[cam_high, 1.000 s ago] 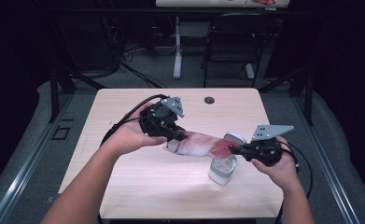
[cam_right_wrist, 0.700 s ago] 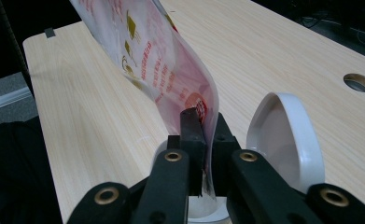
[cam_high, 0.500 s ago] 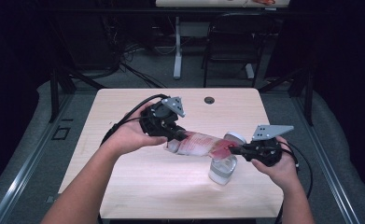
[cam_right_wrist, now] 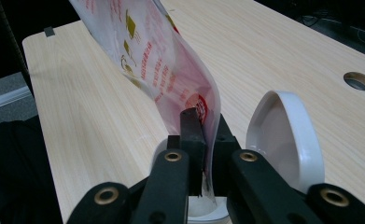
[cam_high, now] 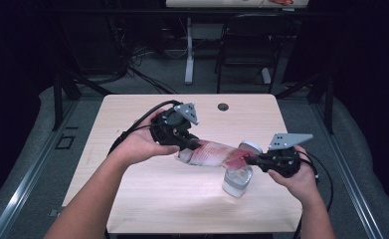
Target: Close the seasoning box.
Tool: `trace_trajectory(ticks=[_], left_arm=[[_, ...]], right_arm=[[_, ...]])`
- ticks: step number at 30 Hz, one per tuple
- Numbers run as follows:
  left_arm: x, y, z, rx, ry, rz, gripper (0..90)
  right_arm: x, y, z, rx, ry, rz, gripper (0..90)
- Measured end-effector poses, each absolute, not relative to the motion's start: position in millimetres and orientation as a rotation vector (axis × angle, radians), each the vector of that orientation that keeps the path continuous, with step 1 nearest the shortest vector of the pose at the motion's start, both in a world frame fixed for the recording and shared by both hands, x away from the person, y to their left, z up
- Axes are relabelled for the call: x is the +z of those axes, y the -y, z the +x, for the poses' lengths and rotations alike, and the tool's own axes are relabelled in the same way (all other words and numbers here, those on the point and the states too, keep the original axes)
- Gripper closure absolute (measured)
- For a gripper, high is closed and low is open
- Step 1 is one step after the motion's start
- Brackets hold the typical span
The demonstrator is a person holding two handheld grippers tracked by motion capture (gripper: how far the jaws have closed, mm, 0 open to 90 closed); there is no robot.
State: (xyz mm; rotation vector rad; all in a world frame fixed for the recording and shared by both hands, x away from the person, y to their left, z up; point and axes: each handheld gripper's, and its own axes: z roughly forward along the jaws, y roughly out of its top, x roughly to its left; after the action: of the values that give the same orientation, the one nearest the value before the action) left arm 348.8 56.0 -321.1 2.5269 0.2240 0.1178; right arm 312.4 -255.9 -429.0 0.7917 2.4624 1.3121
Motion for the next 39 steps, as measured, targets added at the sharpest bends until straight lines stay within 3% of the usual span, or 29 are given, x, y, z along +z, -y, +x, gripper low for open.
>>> trace_trajectory(ticks=[39], left_arm=[[-317.1, -52.1, 347.0, 0.126, -0.206, 2.528, 80.7]], right_arm=[[-429.9, 254.8, 312.4, 1.311, -2.473, 0.786, 87.4]])
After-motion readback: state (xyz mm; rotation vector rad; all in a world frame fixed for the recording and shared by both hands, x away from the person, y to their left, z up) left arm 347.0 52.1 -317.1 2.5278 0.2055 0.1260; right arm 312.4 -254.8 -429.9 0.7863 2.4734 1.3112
